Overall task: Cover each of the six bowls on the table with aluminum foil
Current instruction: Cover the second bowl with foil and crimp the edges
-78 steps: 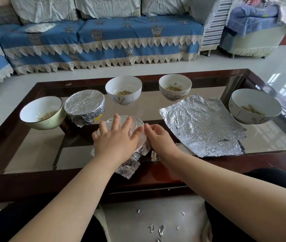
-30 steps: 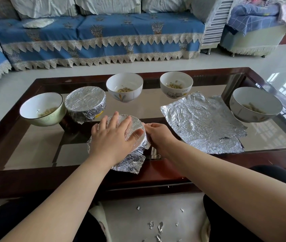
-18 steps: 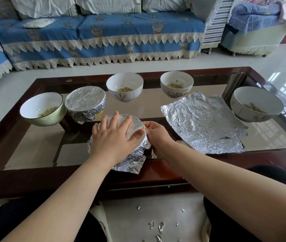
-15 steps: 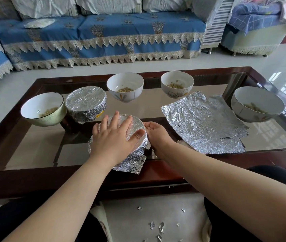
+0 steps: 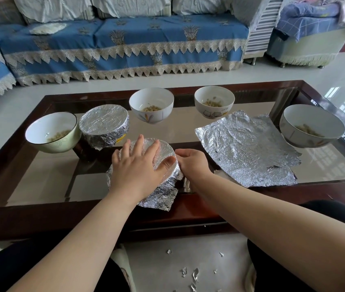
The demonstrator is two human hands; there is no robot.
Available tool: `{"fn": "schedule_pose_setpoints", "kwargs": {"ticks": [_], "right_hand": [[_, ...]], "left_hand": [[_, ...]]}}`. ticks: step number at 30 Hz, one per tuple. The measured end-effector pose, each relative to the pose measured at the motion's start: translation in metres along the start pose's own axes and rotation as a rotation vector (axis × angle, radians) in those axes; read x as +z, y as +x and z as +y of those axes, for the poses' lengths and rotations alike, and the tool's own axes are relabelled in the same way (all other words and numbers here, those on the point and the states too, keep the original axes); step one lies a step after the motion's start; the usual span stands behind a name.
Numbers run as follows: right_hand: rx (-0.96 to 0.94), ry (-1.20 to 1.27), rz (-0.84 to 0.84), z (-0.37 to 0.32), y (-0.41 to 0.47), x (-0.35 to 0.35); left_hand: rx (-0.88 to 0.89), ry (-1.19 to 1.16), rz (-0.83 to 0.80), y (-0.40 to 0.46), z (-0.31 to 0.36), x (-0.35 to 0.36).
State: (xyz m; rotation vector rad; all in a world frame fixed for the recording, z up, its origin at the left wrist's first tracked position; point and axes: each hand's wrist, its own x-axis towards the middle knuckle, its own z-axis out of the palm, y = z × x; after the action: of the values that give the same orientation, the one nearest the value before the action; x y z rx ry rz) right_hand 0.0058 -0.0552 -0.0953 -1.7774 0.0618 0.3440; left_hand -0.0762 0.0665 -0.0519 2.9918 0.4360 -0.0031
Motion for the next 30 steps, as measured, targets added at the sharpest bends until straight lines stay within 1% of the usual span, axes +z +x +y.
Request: {"fn": "schedule_pose_setpoints", "kwargs": {"ticks": [4, 7, 10, 14, 16, 18, 21, 24, 26, 30], "right_hand": [[-0.079, -0.094, 0.01, -0.011, -0.009, -0.013], [-0.151, -0.164, -0.074, -0.02, -0.02, -0.018], [-0.164, -0.229, -0.12, -0.023, -0.027, -0.018], [-0.078, -0.071, -0.187, -0.015, -0.027, -0.01], [-0.04, -0.03, -0.236, -0.014, -0.026, -0.01], [-0.015, 0.003, -0.284, -0.016, -0.022, -0.012], [0.0, 0.021, -0.306, -0.018, -0.017, -0.013], [0.045, 0.079, -0.345, -0.019, -0.015, -0.012], [0.093, 0.164, -0.381, -0.021, -0.016, -0.013], [0.19, 0.439, -0.506, -0.022, -0.015, -0.016]], "left_hand": [[-0.039, -0.015, -0.01, -0.001, 0.004, -0.002], [-0.064, -0.018, -0.005, 0.0, 0.006, -0.002], [-0.088, -0.016, 0.001, 0.0, 0.007, -0.002], [-0.112, -0.019, 0.016, 0.0, 0.011, -0.003], [-0.11, -0.024, -0.01, 0.001, 0.01, -0.005], [-0.092, -0.011, -0.058, 0.001, 0.01, -0.007], [-0.06, 0.046, -0.116, 0.001, 0.006, -0.01], [0.016, 0.137, -0.117, 0.001, 0.003, -0.013], [0.068, 0.144, -0.134, 0.003, -0.003, -0.014], [0.117, 0.074, -0.155, 0.004, -0.013, -0.009]]}}
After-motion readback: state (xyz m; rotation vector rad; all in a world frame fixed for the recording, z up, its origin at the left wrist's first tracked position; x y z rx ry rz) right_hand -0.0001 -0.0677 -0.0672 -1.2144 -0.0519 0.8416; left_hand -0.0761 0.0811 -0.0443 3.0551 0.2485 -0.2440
